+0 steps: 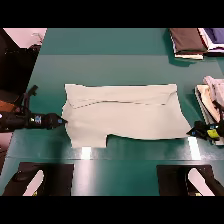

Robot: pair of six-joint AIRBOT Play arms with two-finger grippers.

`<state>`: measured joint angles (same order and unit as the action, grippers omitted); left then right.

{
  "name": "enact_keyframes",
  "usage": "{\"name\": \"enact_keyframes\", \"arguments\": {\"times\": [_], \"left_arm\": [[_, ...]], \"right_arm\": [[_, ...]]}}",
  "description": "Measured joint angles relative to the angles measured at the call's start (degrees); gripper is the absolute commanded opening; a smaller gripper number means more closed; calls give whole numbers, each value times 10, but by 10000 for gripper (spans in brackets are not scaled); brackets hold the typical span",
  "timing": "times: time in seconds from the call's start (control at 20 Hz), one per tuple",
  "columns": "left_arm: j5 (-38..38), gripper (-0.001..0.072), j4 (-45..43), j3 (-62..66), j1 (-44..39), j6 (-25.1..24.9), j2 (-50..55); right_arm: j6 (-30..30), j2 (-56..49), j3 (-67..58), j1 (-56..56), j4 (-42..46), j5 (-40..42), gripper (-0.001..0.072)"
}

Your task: Fold the shirts.

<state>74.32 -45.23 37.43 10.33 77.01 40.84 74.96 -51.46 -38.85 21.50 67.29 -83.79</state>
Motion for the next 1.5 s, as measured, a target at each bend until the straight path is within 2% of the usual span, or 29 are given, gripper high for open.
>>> {"name": "enact_keyframes", "arguments": {"times": [0.2, 0.45, 0.75, 0.95, 1.0, 1.05, 1.1, 1.15, 1.35, 1.4, 1.45, 1.5], "left_arm": [[-41, 34, 2, 64, 0, -11, 55], [-109, 35, 3, 142, 0, -21, 173], [-146, 36, 8, 231, 0, -30, 325], [-174, 37, 36, 263, 0, -52, 391], [-183, 106, 46, 267, 0, -58, 401], [-191, 437, 53, 270, 0, -63, 408], [-201, 623, 59, 273, 0, -65, 414], [-207, 615, 64, 275, 0, -66, 417], [-202, 606, 76, 294, 0, -68, 423], [-190, 439, 78, 301, 0, -68, 424], [-178, 175, 78, 306, 0, -69, 424], [-164, 40, 78, 309, 0, -69, 424]], "right_arm": [[28, -36, -86, -81, 0, 30, 16], [57, -153, -223, -151, -2, 66, 16], [81, -297, -367, -178, -4, 86, 17], [87, -381, -442, -181, -21, 90, 19], [88, -402, -456, -181, -35, 92, 74], [89, -420, -469, -180, -52, 97, 320], [89, -436, -480, -179, -70, 105, 505], [89, -450, -489, -177, -90, 115, 535], [75, -482, -521, -164, -150, 132, 535], [65, -483, -523, -158, -157, 123, 535], [54, -483, -522, -151, -161, 109, 534], [40, -481, -517, -141, -164, 93, 535]]}}
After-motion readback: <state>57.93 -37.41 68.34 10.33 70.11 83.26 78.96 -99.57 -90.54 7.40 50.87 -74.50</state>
